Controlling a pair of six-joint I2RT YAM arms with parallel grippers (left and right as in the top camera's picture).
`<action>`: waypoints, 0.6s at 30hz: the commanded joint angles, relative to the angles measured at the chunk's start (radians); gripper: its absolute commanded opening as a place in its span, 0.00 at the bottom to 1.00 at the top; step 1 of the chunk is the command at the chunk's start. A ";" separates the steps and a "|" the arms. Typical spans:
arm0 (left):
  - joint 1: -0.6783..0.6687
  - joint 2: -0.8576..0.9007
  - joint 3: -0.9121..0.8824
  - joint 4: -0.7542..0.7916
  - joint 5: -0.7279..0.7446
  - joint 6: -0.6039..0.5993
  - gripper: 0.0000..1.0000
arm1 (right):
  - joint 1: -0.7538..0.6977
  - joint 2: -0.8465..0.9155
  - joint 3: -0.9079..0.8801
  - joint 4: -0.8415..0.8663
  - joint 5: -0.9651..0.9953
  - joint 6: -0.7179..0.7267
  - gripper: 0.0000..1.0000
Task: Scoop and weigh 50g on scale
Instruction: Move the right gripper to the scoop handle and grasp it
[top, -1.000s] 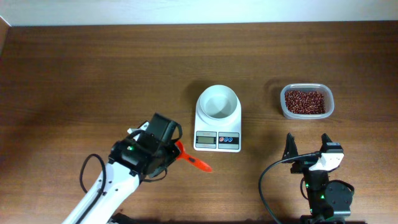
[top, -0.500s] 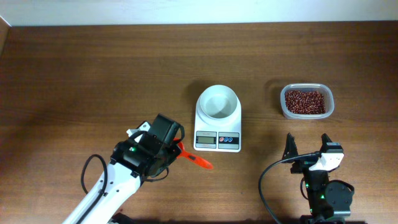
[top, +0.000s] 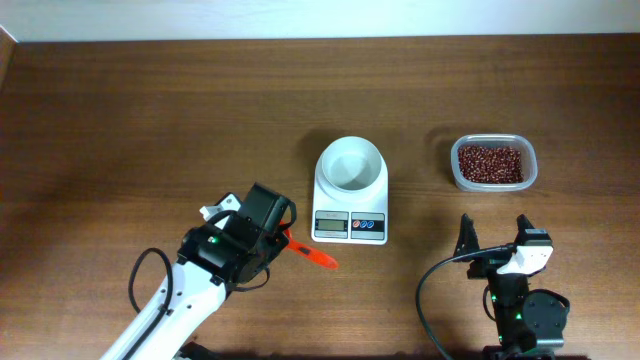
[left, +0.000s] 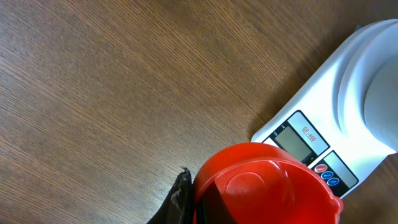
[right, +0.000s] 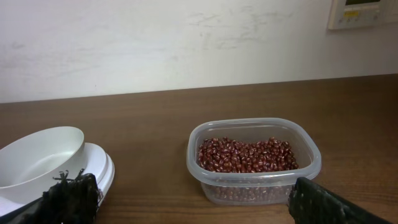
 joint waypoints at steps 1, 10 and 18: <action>-0.003 -0.012 -0.002 0.001 -0.018 -0.014 0.00 | -0.006 -0.008 -0.005 -0.005 0.004 0.000 0.99; -0.003 -0.012 -0.002 0.001 -0.014 -0.026 0.00 | -0.006 -0.008 -0.005 0.025 -0.585 0.642 0.99; -0.003 -0.012 -0.002 -0.003 -0.014 -0.026 0.00 | -0.006 -0.008 -0.005 0.024 -0.830 0.762 0.99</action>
